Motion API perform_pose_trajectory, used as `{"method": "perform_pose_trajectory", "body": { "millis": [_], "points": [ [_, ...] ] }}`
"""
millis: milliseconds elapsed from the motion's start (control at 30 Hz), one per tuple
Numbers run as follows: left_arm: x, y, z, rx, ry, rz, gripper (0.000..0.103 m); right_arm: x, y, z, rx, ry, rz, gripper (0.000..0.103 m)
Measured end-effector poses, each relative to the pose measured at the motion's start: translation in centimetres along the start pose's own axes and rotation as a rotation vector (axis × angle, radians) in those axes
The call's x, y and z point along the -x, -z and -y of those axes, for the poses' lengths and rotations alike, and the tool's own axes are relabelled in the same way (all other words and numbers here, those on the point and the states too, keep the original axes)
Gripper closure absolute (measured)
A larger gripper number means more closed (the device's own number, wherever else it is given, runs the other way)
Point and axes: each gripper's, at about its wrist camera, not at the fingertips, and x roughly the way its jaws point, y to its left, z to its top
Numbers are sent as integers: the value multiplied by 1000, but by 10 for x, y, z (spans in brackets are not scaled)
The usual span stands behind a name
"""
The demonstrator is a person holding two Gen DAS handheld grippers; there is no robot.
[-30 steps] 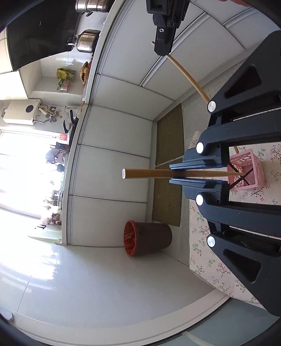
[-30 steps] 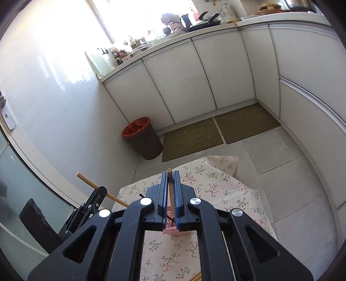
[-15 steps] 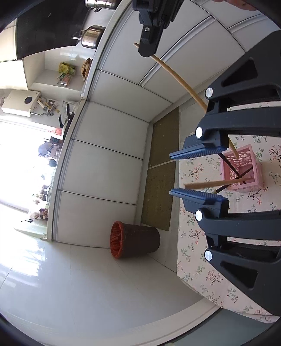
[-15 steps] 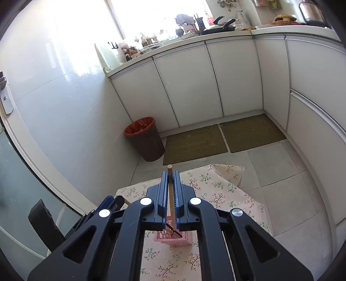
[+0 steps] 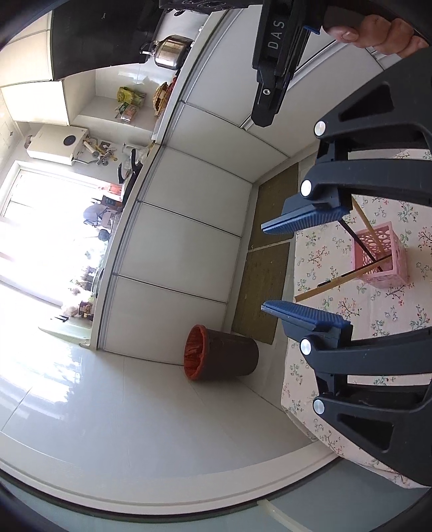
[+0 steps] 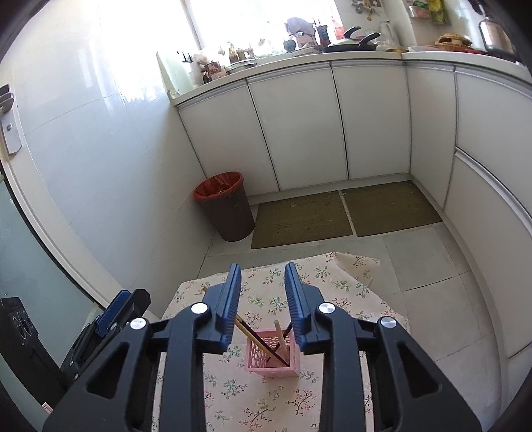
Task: Organize utensils
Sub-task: 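Withdraw both open tools from the basket, then lower the left tool onto another bamboo chopstick and close it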
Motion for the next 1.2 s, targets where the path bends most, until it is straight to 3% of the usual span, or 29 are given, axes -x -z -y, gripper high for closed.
{"method": "perform_pose_trajectory", "body": {
  "millis": [133, 233, 433, 500, 567, 633, 800, 1033, 1200],
  "points": [
    [7, -1, 0, 7, -1, 0, 51, 12, 2, 2, -7, 23, 11, 74],
    [13, 1, 3, 2, -3, 2, 41, 24, 4, 4, -16, 45, 32, 66],
    [27, 7, 10, -15, -10, -11, 27, 48, 17, 12, -56, 90, 71, 46],
    [31, 11, 11, -16, -15, -19, 20, 56, 23, 17, -76, 104, 88, 32],
    [34, 15, 12, -15, -14, -31, 15, 64, 32, 23, -103, 116, 95, 26],
    [33, 20, 14, -25, -5, -73, 7, 71, 43, 31, -127, 118, 87, 21],
    [24, 39, 21, -74, 49, -226, 7, 85, 87, 57, -198, 154, 45, 10],
    [6, 78, 45, -219, 73, -411, 7, 88, 153, 89, -220, 278, -59, 8],
    [-15, 124, 63, -351, 96, -613, 7, 87, 191, 109, -226, 316, -144, 8]
  ]
}}
